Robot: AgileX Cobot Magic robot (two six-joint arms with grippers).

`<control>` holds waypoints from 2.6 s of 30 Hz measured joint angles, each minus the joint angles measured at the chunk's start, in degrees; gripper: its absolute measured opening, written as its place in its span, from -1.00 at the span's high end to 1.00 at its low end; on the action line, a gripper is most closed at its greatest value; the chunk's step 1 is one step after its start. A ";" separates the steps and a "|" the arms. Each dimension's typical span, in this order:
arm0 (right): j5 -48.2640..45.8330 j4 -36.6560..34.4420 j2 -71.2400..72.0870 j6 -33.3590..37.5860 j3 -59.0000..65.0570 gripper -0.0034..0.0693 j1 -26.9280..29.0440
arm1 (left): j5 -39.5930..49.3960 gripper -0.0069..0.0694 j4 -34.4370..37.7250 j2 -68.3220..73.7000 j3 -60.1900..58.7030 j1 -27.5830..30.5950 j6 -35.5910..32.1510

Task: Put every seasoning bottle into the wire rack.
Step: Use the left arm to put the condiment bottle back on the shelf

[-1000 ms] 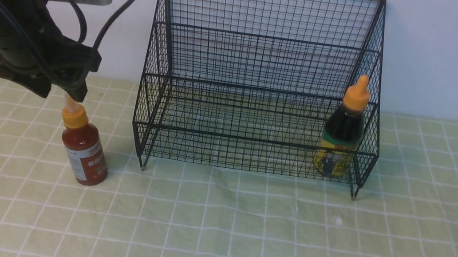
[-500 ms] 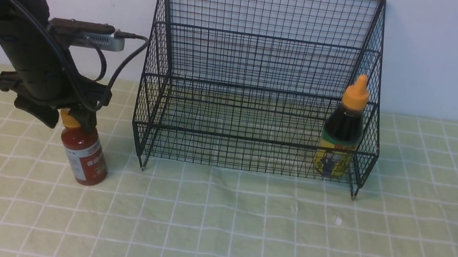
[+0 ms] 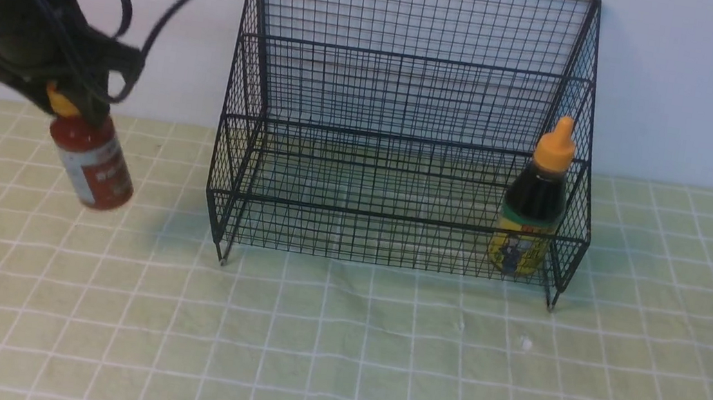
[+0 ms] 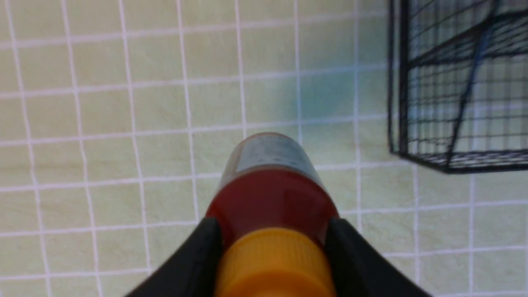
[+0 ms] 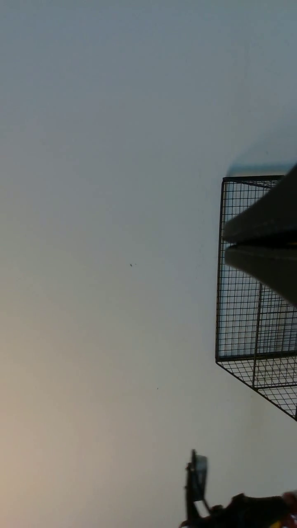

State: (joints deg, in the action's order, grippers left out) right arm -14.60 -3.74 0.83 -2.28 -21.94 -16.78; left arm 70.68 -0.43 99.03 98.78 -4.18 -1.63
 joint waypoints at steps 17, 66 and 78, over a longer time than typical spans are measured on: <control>-0.57 0.07 0.00 0.00 0.00 0.94 0.00 | -9.35 0.08 -0.39 5.09 8.28 -17.64 0.05; -4.75 0.07 0.00 0.00 0.07 0.94 0.00 | -9.12 0.08 -7.49 16.27 7.94 -21.49 0.61; -4.79 0.07 0.00 0.00 0.07 0.94 0.00 | -10.23 -0.27 -8.78 15.36 7.95 -21.54 0.61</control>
State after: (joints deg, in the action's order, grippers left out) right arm -19.39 -3.68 0.83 -2.28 -21.87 -16.78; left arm 60.45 -9.20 114.39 106.73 -25.71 -1.01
